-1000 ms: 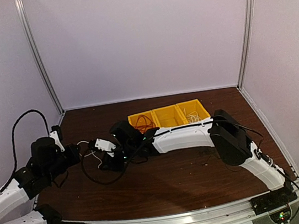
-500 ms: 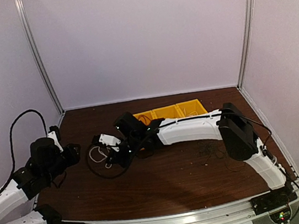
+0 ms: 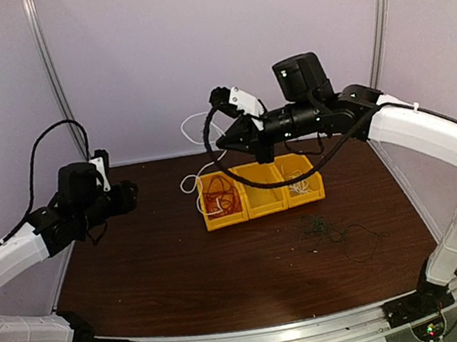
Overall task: Untangle the cables
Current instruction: Place the untangled cable in the bin.
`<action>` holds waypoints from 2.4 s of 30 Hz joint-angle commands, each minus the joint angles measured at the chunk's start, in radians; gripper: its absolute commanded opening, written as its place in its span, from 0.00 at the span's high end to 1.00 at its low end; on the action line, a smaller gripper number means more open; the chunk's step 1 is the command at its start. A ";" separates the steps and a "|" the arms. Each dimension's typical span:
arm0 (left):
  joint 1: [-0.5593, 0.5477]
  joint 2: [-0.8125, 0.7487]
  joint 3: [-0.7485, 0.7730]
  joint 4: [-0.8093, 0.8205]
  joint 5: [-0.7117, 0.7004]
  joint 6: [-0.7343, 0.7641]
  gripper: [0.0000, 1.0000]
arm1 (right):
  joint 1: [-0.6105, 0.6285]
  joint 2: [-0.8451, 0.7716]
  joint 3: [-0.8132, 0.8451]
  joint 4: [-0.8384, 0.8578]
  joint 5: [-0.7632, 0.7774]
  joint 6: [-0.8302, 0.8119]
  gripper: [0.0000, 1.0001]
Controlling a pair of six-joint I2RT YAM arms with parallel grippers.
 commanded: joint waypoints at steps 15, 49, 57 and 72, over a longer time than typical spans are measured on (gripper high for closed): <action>0.011 0.430 0.372 0.250 0.171 0.219 0.40 | -0.420 -0.057 -0.035 -0.005 0.032 -0.058 1.00; 0.035 0.257 0.269 0.299 0.153 0.284 0.39 | -0.546 0.326 -0.161 0.009 -0.063 0.064 1.00; 0.035 0.250 0.264 0.304 0.161 0.286 0.39 | -0.588 0.442 -0.108 -0.014 -0.054 0.134 1.00; 0.035 0.249 0.263 0.307 0.185 0.281 0.39 | -0.555 0.410 -0.128 -0.069 0.062 0.122 0.86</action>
